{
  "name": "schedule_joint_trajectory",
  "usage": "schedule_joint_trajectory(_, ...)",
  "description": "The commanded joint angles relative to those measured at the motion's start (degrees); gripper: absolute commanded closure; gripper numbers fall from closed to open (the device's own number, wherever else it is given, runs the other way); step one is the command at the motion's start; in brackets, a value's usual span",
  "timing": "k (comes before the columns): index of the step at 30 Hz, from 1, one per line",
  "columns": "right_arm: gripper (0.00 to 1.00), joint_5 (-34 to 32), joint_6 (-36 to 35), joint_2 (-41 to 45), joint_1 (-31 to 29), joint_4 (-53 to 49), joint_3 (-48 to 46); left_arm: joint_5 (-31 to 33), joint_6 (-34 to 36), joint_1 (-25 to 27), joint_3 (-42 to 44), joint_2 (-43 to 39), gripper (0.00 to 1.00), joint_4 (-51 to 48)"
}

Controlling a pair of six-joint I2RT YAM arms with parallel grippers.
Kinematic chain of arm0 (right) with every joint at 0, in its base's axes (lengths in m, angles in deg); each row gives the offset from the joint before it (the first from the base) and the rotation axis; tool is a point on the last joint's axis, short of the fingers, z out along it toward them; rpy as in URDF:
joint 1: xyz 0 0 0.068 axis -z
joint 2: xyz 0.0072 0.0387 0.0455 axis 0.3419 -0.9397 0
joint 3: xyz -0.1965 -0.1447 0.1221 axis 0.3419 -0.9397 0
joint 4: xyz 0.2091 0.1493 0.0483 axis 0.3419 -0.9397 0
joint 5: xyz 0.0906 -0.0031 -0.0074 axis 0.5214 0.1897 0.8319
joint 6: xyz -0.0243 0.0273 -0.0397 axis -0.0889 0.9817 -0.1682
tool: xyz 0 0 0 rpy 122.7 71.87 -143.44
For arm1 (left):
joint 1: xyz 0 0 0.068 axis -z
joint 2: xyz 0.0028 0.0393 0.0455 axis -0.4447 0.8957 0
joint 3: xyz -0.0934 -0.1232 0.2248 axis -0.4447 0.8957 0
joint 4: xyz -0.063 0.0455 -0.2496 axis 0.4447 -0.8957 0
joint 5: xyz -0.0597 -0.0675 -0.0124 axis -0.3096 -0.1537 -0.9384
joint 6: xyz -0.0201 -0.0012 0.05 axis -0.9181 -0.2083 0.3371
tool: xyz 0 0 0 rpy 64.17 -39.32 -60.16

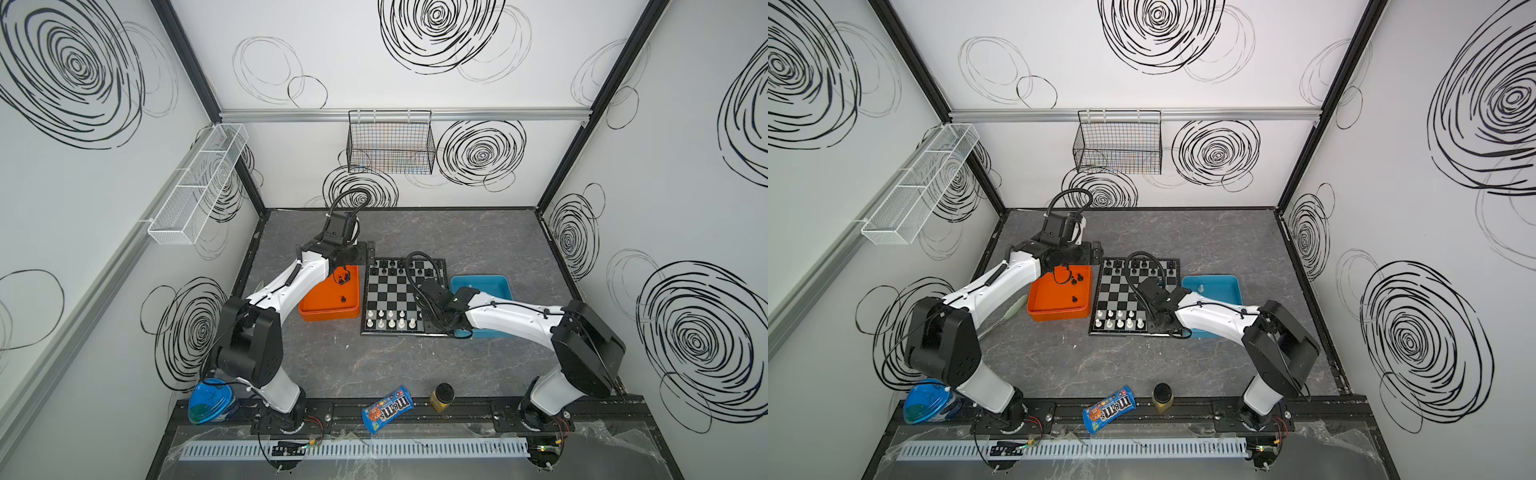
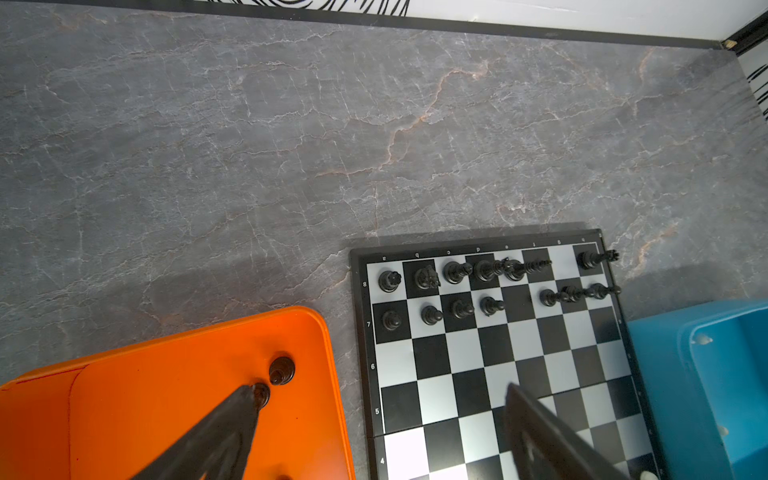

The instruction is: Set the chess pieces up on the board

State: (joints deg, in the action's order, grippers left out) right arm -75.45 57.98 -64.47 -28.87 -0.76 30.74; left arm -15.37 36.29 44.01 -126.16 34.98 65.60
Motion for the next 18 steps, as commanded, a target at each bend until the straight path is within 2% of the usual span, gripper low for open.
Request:
schedule_joint_trajectory(1, 0.94, -1.0, 0.5, -1.1, -0.5, -4.0, 0.5, -0.3, -0.3, 0.1, -0.7, 0.4, 0.04, 0.5)
schedule_joint_trajectory(18, 0.94, -1.4, 0.6, -1.3, -0.5, -4.6, 0.2, -0.2, -0.2, 0.2, -0.8, 0.4, 0.04, 0.4)
